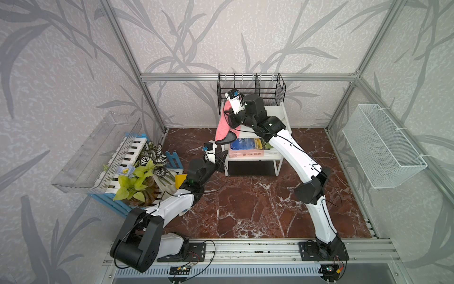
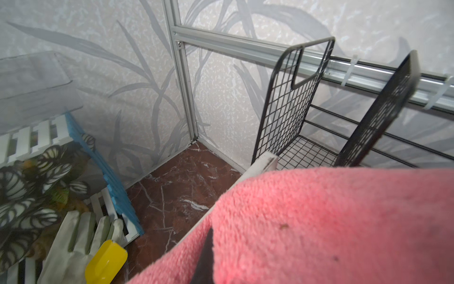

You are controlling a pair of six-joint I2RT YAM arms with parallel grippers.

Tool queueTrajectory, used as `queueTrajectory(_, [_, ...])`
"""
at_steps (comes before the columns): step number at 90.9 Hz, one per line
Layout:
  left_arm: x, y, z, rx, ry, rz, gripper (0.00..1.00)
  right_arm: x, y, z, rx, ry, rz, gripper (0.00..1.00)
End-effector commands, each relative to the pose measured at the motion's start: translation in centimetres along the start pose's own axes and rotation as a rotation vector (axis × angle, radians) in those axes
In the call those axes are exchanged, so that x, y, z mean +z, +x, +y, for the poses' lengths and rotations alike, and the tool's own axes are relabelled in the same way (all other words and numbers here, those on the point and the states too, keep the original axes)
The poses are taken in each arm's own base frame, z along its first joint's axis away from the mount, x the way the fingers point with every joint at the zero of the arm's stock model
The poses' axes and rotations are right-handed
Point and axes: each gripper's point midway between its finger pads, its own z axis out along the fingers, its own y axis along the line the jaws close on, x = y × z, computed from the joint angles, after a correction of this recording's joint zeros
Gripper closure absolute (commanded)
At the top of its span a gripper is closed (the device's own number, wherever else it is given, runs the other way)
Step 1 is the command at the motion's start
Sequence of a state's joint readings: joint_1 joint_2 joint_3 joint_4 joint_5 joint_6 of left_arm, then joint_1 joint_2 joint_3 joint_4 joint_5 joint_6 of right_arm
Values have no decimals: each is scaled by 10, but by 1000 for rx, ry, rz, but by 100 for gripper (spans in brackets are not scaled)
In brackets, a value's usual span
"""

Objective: Wipe the bookshelf clean with a cloth
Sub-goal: Wipe the dust from the shelf.

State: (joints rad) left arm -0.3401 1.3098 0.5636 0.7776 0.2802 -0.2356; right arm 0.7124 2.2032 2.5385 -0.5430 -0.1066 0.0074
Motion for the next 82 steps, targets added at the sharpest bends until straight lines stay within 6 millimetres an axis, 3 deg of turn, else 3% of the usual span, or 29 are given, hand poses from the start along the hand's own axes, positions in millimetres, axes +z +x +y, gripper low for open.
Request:
queueTrajectory(1, [13,14,47,-174,-215,51,99,-31,-8,63,-77,-179,6,100])
queueTrajectory(16, [12,11,48,-173,-227,46,96,-53,3,82,-113,-218,-16,100])
queueTrajectory(19, [11,11,49,-174,-230,44,93,-64,-3,86,-120,-228,-52,100])
queueTrajectory(34, [1,1,43,-185,-212,-2,64,-95,-12,90,-123,-231,-154,100])
queueTrajectory(42, [-10,-7,38,-184,-187,-63,49,-96,-9,94,-128,-252,-171,100])
queueTrajectory(46, [-16,-10,40,-190,-204,-89,43,-107,-17,97,-138,-263,-200,100])
queueTrajectory(58, [-38,-18,55,-219,-310,-153,35,-99,-12,100,-172,-239,-195,100])
queueTrajectory(63, [-49,-20,61,-239,-354,-188,33,-82,0,97,-180,-205,-165,100])
queueTrajectory(82, [-101,-19,99,-368,-612,-322,22,-52,30,86,-186,-107,-86,100])
